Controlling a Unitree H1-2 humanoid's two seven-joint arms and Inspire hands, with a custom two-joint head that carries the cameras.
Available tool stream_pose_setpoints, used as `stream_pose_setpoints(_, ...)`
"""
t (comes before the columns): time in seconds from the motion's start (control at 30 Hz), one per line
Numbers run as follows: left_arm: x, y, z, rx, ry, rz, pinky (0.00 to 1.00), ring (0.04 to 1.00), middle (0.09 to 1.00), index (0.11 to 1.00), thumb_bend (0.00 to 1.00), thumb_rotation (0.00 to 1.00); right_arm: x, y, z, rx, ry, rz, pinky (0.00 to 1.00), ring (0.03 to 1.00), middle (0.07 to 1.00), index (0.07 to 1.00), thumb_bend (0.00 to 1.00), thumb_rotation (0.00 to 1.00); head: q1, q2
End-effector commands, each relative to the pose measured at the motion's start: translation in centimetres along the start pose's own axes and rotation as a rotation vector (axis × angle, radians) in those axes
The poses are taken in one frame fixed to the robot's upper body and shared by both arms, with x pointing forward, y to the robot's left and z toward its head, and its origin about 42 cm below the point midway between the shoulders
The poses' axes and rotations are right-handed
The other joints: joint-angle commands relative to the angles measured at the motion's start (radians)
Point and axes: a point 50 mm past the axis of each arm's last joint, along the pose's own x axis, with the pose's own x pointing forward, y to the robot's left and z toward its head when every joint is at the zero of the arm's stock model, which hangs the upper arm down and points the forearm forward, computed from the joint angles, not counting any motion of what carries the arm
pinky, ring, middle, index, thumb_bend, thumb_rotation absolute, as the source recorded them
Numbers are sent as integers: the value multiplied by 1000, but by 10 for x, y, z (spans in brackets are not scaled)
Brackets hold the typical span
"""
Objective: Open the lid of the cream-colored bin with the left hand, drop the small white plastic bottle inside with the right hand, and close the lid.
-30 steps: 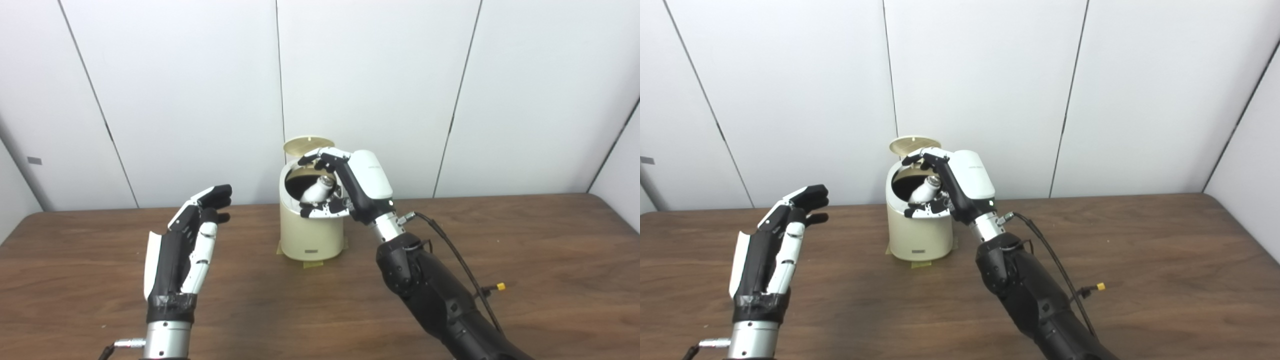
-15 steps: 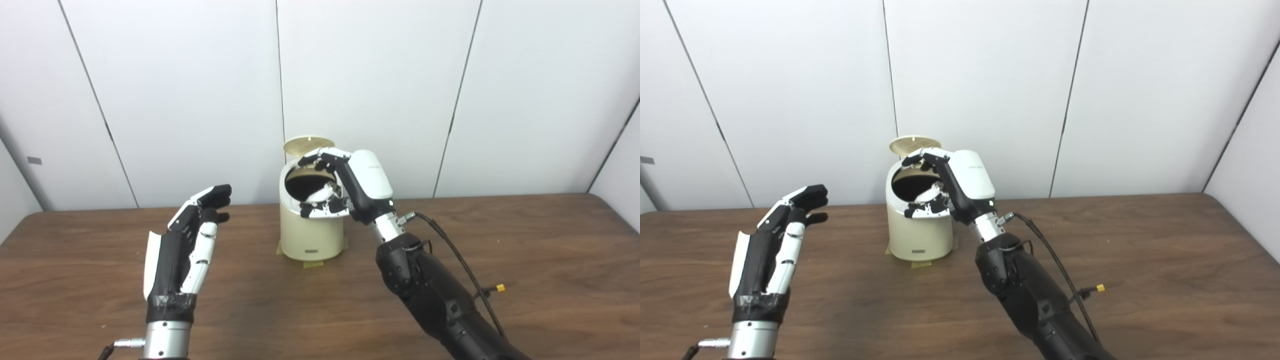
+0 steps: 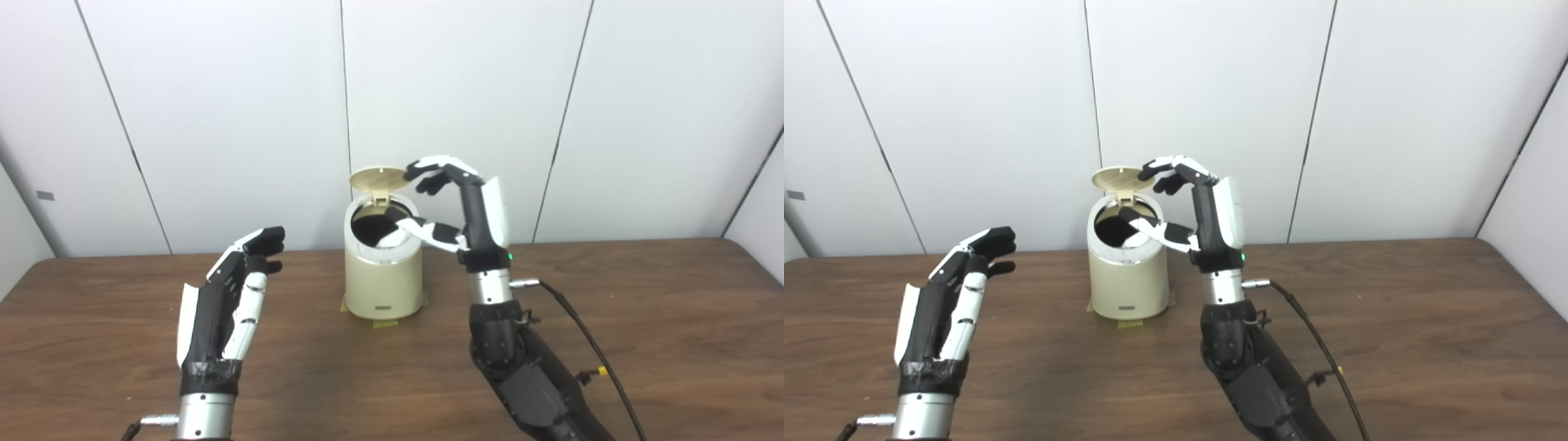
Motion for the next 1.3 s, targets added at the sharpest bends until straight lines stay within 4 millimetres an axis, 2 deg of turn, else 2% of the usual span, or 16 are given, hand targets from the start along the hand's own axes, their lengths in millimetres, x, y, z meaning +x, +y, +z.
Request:
stream_pose_setpoints(0.0,9,1,11,8,-80,2,728,788,790,772,301,787,20,-11,17,66,-41,-38,450,554,602,492,498,178,-3,0)
stream_pose_setpoints(0.1,9,1,10,5,-79,-2,726,786,790,773,295,790,9,-24,22,64,65,19,543,643,670,496,495,184,-5,-4)
stream_pose_setpoints(0.13,9,1,10,1,-77,-4,725,785,788,770,291,790,4,-28,23,59,88,51,651,732,748,642,514,498,-5,-5)
stream_pose_setpoints(0.17,8,1,10,-1,-72,-4,726,784,787,769,289,790,-2,-32,22,66,104,80,721,792,801,731,515,682,-5,-5)
stream_pose_setpoints(0.2,8,1,10,-2,-69,-3,725,784,788,768,294,791,-6,-34,22,73,115,99,768,842,854,808,496,805,-5,-5)
stream_pose_setpoints(0.27,7,2,9,4,-67,-4,723,784,788,770,297,794,-14,-39,22,113,131,128,787,874,890,858,480,867,-7,-5)
stream_pose_setpoints(0.33,7,3,8,9,-64,-7,724,786,792,773,298,806,-24,-42,20,180,130,128,775,887,910,871,468,816,-5,-6)
stream_pose_setpoints(0.4,7,3,6,10,-64,-13,730,787,792,771,292,813,-36,-45,15,238,128,99,735,846,860,824,450,702,-5,-7)
stream_pose_setpoints(0.43,7,4,5,12,-63,-16,731,787,792,771,291,813,-43,-46,13,269,139,74,725,829,840,806,445,688,-7,-6)
stream_pose_setpoints(0.5,7,5,5,17,-62,-20,731,788,793,773,290,813,-53,-47,11,310,167,37,684,779,788,762,329,672,-9,-5)
stream_pose_setpoints(0.6,7,6,3,22,-55,-26,730,788,793,773,277,821,-67,-49,9,357,207,18,669,768,777,745,240,627,-6,-6)
stream_pose_setpoints(0.67,7,6,2,18,-43,-32,738,797,798,777,263,821,-73,-51,8,371,219,26,686,784,791,754,232,604,-3,-9)
stream_pose_setpoints(0.77,9,7,2,25,-42,-39,746,801,800,778,250,838,-79,-52,9,382,241,25,701,796,804,770,264,664,-5,-14)
stream_pose_setpoints(0.9,15,6,5,39,-55,-47,758,804,799,775,271,891,-84,-54,10,402,265,29,717,804,808,776,271,633,-4,-13)
stream_pose_setpoints(1.03,39,1,22,130,-91,-95,810,842,817,796,385,990,-88,-55,13,395,271,30,710,799,806,779,275,673,4,-12)
stream_pose_setpoints(1.27,97,-16,59,335,-205,-194,824,867,846,834,392,1000,-89,-56,11,414,300,12,711,791,804,778,288,661,5,-9)
